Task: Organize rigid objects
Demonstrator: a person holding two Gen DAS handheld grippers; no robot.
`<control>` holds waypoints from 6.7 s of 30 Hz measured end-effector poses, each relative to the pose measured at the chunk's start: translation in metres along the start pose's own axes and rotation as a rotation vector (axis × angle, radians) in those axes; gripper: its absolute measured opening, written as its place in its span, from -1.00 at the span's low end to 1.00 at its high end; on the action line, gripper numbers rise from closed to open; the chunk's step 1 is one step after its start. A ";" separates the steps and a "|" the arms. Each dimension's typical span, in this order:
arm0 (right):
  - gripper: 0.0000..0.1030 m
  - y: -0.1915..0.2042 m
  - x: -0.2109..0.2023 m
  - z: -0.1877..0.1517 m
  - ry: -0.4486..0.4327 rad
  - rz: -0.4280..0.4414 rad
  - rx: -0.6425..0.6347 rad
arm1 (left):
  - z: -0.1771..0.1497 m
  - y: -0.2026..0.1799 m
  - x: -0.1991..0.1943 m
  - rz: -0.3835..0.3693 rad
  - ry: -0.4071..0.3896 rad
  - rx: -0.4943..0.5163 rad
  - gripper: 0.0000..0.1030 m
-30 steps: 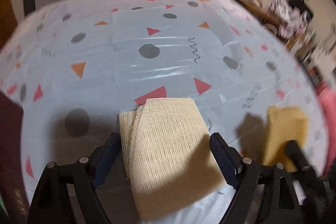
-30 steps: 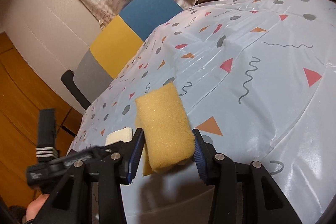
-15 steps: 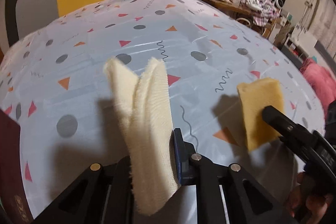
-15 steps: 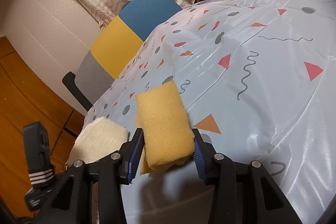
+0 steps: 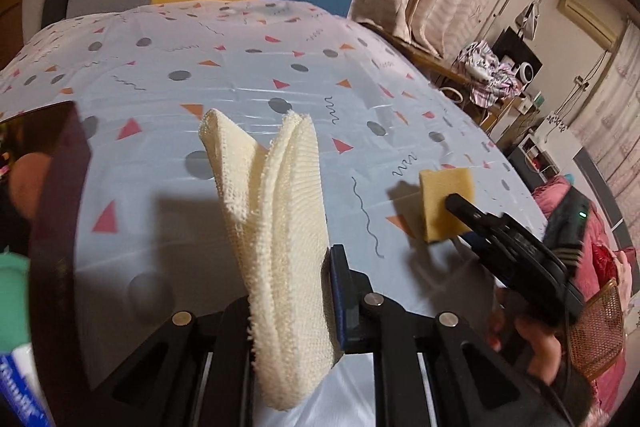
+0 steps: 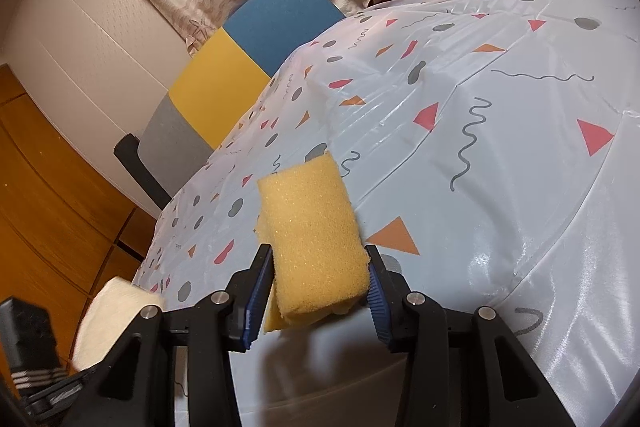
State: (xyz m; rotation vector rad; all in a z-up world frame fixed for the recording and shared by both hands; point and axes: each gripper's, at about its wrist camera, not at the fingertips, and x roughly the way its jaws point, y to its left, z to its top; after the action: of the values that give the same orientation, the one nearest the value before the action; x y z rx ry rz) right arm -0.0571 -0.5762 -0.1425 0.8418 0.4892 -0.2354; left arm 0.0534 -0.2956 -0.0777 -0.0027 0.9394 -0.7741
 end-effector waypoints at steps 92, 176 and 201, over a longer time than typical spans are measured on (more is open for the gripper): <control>0.54 0.345 0.084 -0.161 0.406 0.189 -0.464 | -0.084 0.182 -0.261 0.671 -0.338 -0.248 0.45; 1.00 0.395 -0.016 -0.215 0.330 -0.277 -0.700 | -0.081 0.177 -0.273 0.791 -0.130 -0.361 0.44; 1.00 0.393 -0.013 -0.215 0.347 -0.278 -0.687 | -0.082 0.176 -0.271 0.779 -0.122 -0.356 0.44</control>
State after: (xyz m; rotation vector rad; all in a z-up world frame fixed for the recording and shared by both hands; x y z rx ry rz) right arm 0.0145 -0.1574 -0.0004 0.1341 0.9476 -0.1575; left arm 0.0053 0.0222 0.0114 0.0050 0.8573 0.1155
